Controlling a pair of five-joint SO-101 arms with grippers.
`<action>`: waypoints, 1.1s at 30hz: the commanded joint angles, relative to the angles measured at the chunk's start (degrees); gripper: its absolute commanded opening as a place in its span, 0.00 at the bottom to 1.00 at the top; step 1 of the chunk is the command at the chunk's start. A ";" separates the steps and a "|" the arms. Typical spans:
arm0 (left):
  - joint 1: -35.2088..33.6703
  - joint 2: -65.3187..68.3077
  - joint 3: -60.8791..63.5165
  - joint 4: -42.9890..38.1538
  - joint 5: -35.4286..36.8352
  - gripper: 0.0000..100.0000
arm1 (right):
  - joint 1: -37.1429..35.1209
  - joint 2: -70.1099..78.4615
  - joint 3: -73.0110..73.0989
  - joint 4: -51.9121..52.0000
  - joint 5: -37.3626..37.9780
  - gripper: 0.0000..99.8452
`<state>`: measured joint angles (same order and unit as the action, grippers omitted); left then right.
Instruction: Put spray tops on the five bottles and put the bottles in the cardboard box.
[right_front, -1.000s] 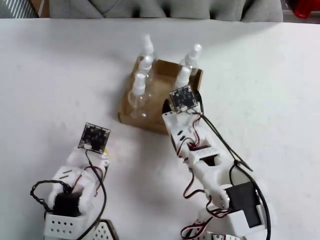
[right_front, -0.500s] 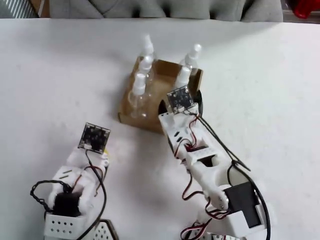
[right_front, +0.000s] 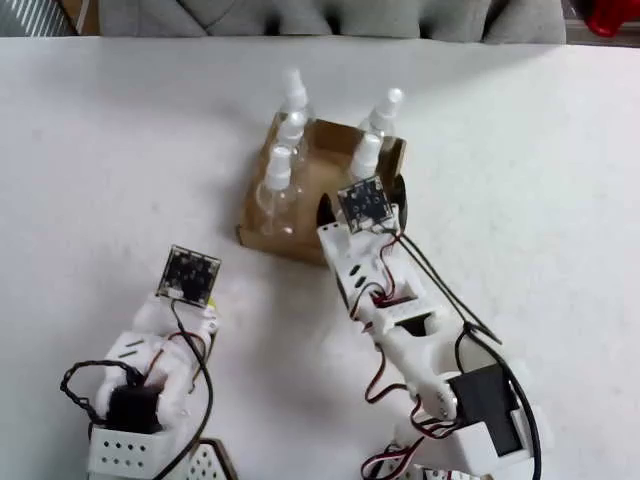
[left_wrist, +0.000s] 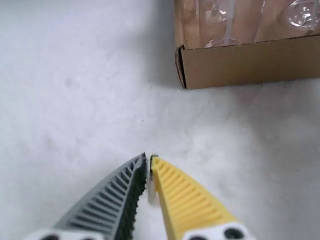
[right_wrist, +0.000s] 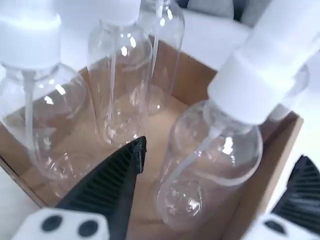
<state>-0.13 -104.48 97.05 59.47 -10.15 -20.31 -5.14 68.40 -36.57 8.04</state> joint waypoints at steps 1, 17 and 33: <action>-0.48 -0.22 0.00 -0.09 -0.62 0.02 | 0.22 -1.27 0.18 -4.09 0.00 0.38; -0.48 -0.22 0.00 -0.18 -0.62 0.02 | -0.13 -1.27 3.96 -15.08 -0.09 0.38; -0.48 -0.22 0.00 -0.18 -0.62 0.02 | -0.22 -1.19 6.95 -26.77 -5.71 0.38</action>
<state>-0.13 -104.48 97.05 59.47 -10.15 -20.31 -5.14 75.60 -60.92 3.30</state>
